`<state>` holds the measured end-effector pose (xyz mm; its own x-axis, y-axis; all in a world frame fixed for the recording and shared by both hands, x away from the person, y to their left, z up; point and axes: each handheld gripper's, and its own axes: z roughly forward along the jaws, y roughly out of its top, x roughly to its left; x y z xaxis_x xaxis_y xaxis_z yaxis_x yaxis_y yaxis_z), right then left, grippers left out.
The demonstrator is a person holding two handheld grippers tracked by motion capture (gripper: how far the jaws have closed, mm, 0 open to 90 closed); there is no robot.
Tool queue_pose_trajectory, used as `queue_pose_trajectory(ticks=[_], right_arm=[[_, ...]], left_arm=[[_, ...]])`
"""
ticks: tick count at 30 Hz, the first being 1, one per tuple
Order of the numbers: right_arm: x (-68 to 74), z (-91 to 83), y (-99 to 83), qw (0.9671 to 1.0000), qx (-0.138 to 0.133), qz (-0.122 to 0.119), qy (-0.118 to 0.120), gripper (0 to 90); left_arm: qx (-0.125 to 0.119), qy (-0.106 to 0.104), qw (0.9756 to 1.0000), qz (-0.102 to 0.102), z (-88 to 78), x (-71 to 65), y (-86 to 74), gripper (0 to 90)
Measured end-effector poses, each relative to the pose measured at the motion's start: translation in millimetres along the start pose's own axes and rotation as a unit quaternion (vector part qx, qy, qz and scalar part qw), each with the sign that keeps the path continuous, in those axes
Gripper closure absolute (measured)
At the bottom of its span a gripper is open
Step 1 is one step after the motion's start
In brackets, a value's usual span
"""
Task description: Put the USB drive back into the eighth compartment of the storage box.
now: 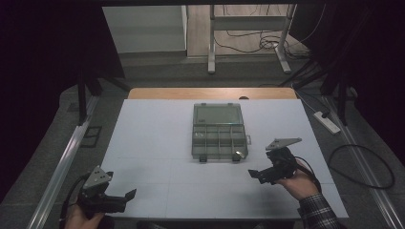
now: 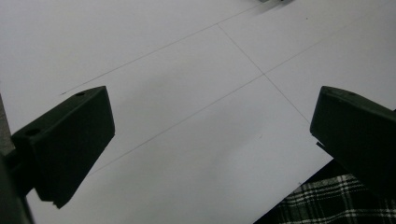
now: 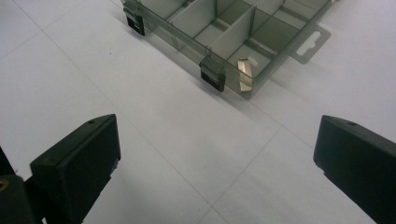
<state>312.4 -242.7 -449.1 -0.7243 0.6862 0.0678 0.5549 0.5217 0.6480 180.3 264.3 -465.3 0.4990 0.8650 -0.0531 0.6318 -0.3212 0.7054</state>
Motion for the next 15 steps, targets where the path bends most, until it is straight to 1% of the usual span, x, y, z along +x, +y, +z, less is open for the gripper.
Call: queue_pose_trajectory(ticks=[5,15], right_arm=[[-1.4,-6.0,-7.3,1.0000,-0.003,0.004,-0.004,0.9],[-3.9,-19.8,-21.9,0.9995,-0.014,0.022,-0.018,0.0]], left_arm=[[0.000,0.000,1.0000,0.000,0.0,0.1,-0.1,0.0],[0.001,0.000,1.0000,-0.001,0.1,0.2,0.0,0.0]])
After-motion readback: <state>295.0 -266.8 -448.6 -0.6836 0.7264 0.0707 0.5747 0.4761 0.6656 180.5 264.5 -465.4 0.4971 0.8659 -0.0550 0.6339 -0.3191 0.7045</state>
